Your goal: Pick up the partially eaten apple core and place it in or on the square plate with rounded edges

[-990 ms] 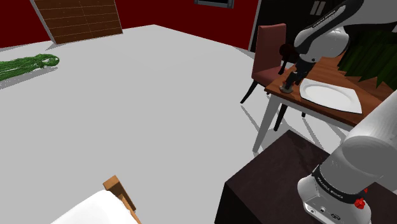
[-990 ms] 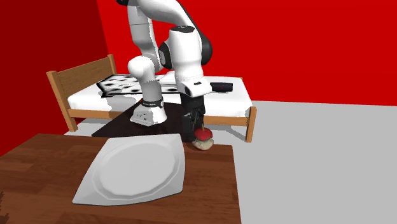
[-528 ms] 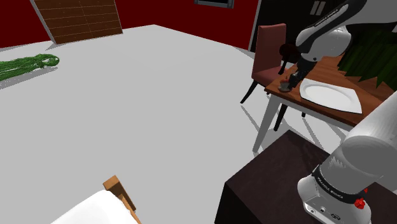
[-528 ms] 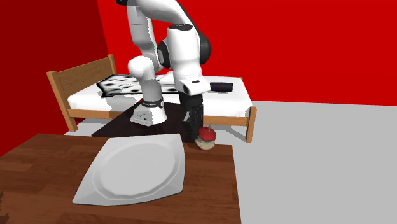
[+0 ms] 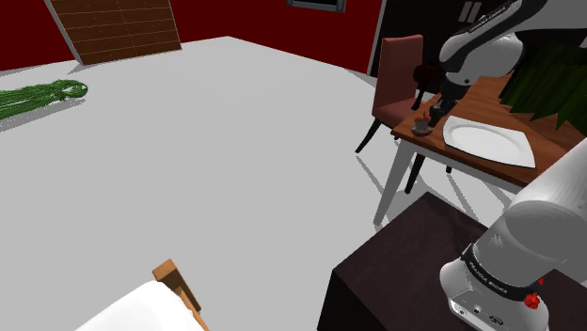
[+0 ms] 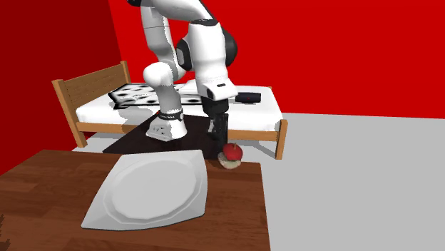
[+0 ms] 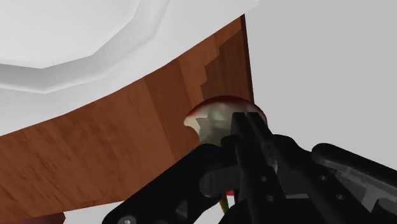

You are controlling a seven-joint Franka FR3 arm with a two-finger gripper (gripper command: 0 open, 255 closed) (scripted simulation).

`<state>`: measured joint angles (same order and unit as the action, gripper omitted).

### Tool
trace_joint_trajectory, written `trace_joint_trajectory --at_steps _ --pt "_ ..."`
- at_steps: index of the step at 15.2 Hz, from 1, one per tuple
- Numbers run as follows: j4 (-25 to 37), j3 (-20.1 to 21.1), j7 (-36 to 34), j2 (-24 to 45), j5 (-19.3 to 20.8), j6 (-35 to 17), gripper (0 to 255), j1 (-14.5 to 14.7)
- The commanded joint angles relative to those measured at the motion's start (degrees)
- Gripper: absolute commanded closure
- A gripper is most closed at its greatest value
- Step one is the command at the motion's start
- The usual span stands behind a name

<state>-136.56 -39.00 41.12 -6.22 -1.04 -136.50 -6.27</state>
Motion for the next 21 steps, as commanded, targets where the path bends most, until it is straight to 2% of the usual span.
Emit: trace_joint_trajectory --at_steps 1,2,3,6,14,21 --pt "0.47 0.34 -1.01 -1.29 1.19 1.56 255 -0.16" --pt "0.16 0.19 -0.56 -0.69 0.62 0.72 255 -0.08" --pt "0.16 0.19 -0.56 -0.69 0.62 0.72 0 -0.08" --pt "18.34 0.53 -2.33 13.70 -4.52 17.94 0 0.90" --pt "15.12 1.34 -0.69 16.57 -6.87 12.53 0 0.17" --pt "15.13 1.35 -0.69 16.57 -6.87 12.54 0 0.17"
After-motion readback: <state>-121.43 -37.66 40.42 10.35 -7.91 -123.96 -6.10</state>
